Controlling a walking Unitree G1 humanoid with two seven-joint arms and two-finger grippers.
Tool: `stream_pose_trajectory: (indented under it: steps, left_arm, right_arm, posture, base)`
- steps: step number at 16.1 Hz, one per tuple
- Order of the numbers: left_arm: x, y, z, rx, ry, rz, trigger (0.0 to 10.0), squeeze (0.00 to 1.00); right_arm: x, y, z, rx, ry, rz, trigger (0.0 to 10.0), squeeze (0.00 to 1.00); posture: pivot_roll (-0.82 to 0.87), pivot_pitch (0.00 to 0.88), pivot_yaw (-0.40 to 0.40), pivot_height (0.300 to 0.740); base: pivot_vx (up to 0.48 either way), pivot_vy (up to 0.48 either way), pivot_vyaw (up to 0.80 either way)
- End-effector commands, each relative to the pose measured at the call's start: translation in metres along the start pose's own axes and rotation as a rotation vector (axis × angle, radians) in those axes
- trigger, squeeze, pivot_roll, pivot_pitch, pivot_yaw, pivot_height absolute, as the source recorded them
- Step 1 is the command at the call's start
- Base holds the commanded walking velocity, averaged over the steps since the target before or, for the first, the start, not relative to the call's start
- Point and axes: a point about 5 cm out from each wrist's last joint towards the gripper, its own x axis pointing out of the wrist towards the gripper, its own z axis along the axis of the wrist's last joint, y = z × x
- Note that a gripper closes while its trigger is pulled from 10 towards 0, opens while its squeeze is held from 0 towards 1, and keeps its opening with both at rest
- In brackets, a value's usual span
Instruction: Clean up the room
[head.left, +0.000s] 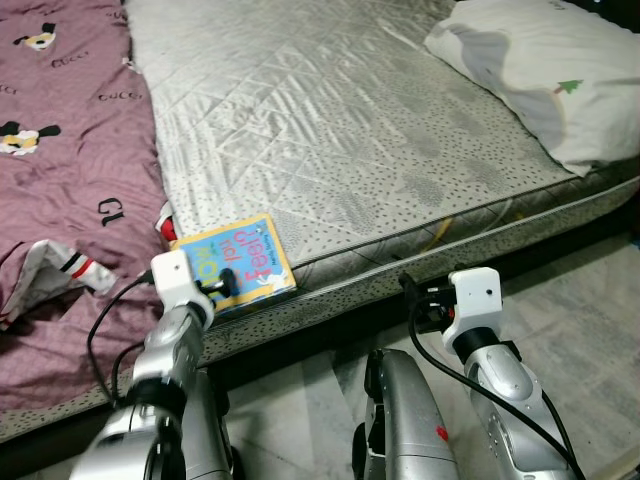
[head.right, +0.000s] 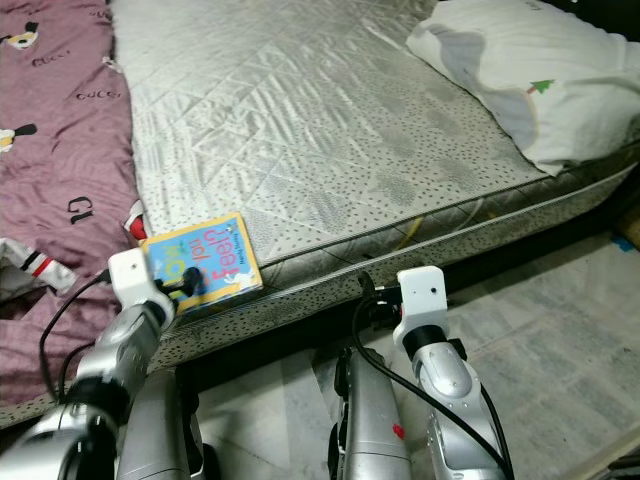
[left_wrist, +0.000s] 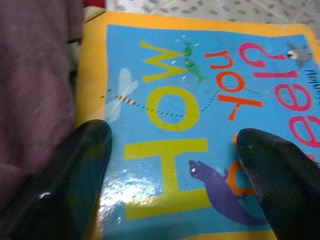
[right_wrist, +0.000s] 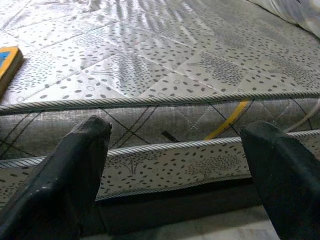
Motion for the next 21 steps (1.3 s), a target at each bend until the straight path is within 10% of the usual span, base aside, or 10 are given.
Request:
stream_pose_trajectory:
  steps: [1,21]
  left_arm:
    - [-0.008,0.014,-0.024,-0.028,0.088,0.074,10.0,0.00]
    - [0.013,0.014,0.022,-0.065,0.047,0.134,10.0,0.00]
  right_arm:
    - [0.002,-0.001,0.001,-0.008,-0.002,-0.004,10.0,0.00]
    - [0.012,-0.007,0.006,-0.030,-0.030,-0.018,10.0,0.00]
  posture:
    - [-0.08,0.167,-0.007,0.511]
    - [-0.09,0.115,-0.011,0.511]
  base:
    - [0.000,0.000,0.00]
    - [0.000,0.000,0.00]
